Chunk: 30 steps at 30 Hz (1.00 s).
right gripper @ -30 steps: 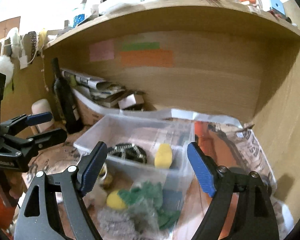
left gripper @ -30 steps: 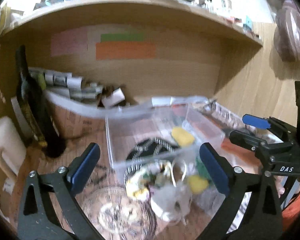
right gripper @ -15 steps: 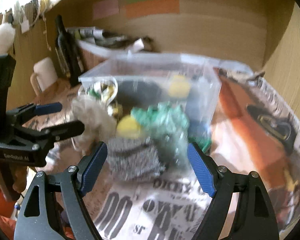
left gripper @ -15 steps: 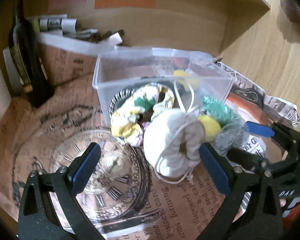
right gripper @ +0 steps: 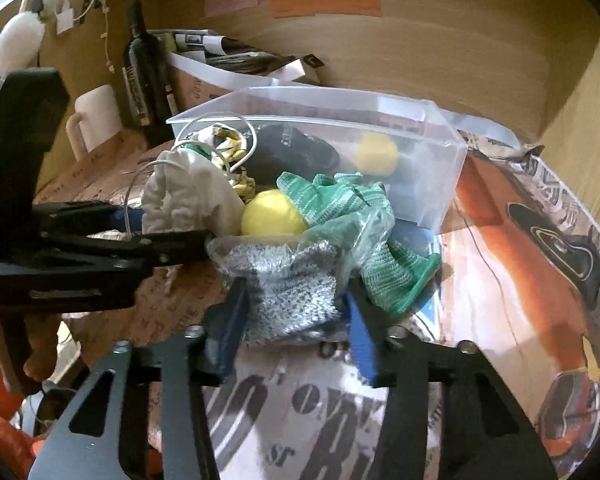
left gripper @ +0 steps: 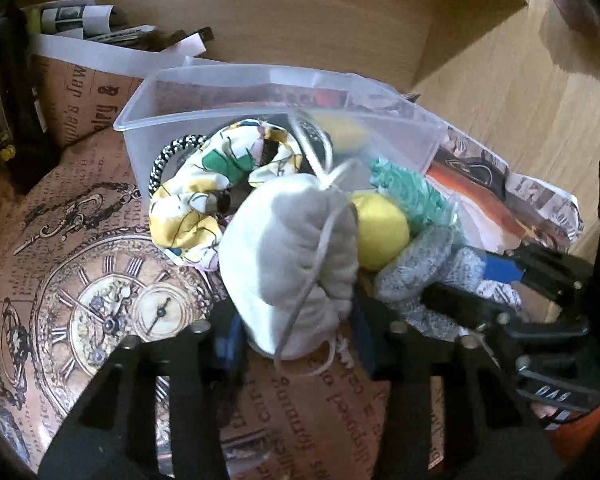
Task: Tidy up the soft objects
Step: 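Grasp the bagged silver glove with the right tool while the left grasps the white drawstring bag, then carry both items over the clear box and open both tools to drop them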
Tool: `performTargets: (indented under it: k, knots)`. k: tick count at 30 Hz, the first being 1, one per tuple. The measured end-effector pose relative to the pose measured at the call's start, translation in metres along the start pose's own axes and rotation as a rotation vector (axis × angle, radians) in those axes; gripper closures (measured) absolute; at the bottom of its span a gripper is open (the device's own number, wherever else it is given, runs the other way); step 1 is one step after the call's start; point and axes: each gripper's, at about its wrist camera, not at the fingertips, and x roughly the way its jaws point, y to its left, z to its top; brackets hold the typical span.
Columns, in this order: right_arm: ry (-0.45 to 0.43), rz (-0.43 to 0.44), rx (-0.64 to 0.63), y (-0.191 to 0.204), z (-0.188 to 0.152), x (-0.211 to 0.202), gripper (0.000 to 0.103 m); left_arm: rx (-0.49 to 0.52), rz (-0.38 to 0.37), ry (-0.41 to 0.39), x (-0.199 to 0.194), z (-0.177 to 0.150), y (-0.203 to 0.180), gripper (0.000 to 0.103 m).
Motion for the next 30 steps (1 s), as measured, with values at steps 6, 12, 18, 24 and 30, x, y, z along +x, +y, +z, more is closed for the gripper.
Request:
performTargets:
  k: [6, 12, 18, 24, 30]
  knots:
    - [-0.023, 0.036, 0.024, -0.006, 0.002, -0.016, 0.068, -0.001, 0.0, -0.022, -0.017, -0.003, 0.001, 0.072]
    - [-0.103, 0.025, 0.004, -0.007, 0.02, -0.038, 0.068, 0.001, 0.005, -0.09, -0.051, 0.002, 0.004, 0.072]
    - [-0.213, 0.007, 0.006, -0.013, 0.052, -0.053, 0.068, 0.016, 0.022, -0.19, -0.078, 0.026, -0.001, 0.072]
    - [-0.298, -0.028, 0.012, -0.021, 0.085, -0.056, 0.068, 0.006, 0.033, -0.269, -0.093, 0.063, 0.004, 0.072]
    - [-0.327, -0.038, 0.018, -0.03, 0.115, -0.046, 0.068, -0.01, 0.048, -0.275, -0.074, 0.103, 0.019, 0.072]
